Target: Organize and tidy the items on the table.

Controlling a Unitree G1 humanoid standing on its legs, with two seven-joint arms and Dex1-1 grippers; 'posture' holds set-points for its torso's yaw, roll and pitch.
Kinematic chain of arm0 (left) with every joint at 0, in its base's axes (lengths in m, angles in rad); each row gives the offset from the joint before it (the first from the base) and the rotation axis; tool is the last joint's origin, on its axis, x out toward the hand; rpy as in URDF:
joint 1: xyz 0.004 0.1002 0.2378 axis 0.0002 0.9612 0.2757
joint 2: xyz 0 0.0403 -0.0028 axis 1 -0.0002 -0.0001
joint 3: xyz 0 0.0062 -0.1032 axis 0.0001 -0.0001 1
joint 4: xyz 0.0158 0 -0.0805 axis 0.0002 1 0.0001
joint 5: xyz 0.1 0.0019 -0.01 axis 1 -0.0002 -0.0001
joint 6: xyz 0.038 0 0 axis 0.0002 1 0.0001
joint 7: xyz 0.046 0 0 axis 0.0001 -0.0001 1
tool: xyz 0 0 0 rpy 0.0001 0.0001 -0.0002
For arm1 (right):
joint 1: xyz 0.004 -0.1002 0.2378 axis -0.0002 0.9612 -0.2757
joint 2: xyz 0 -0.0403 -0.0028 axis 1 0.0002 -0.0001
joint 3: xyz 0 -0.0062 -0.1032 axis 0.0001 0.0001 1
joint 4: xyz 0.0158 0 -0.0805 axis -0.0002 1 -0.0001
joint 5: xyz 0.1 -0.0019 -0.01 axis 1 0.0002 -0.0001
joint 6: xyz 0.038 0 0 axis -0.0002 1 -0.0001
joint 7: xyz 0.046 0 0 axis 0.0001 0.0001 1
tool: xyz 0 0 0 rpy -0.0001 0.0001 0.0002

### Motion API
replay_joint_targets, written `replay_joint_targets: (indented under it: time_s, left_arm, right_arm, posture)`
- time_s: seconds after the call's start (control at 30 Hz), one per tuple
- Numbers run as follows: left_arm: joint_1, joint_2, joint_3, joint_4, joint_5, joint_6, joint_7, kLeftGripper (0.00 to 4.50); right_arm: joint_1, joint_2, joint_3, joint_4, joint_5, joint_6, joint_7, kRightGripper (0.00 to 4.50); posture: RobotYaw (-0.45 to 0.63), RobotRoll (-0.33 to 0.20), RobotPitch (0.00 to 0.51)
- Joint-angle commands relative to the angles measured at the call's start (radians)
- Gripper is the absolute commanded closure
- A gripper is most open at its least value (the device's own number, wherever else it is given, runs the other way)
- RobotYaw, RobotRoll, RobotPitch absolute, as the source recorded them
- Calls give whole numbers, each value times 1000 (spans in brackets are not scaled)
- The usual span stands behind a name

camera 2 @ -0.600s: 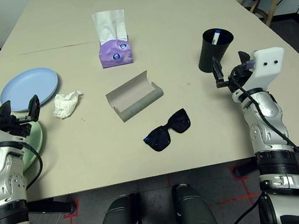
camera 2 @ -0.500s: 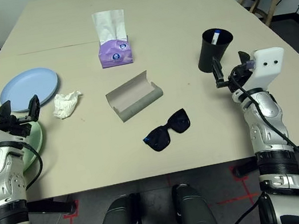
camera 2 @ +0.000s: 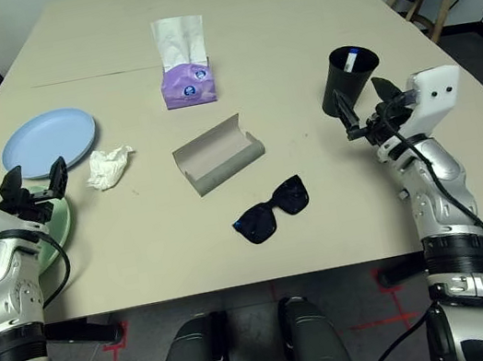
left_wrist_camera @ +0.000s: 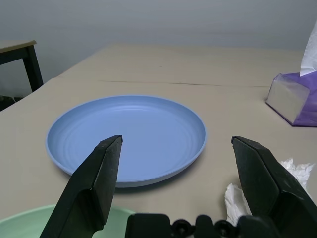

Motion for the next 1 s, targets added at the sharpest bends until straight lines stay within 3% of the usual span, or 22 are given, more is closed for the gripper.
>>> replay_joint_targets:
  time_s: [0.03,0.2,0.63,0.77,0.87,1.0]
  left_arm:
    - [3,6,-12,6,2,-2,-12,0]
    - [15,3,-28,0,5,-2,-24,0]
    - [36,38,-60,-40,5,46,-79,0]
    - [50,139,-87,-71,52,190,-82,0]
    - [45,224,-81,-112,45,336,-88,0]
    - [6,283,-41,-172,0,496,-73,0]
  right_arm:
    - [-1,-40,76,-30,31,28,179,35]
    - [0,-102,184,-88,59,100,403,35]
    - [-61,-149,279,-39,23,56,666,35]
    - [-78,-119,281,-30,30,58,663,35]
    - [-77,-101,284,-40,29,62,658,35]
    - [-66,-88,290,-53,24,61,656,35]
  posture:
    - [60,0,103]
    - [70,0,106]
    - [93,0,105]
    - [110,0,106]
    - [115,0,107]
    - [120,0,110]
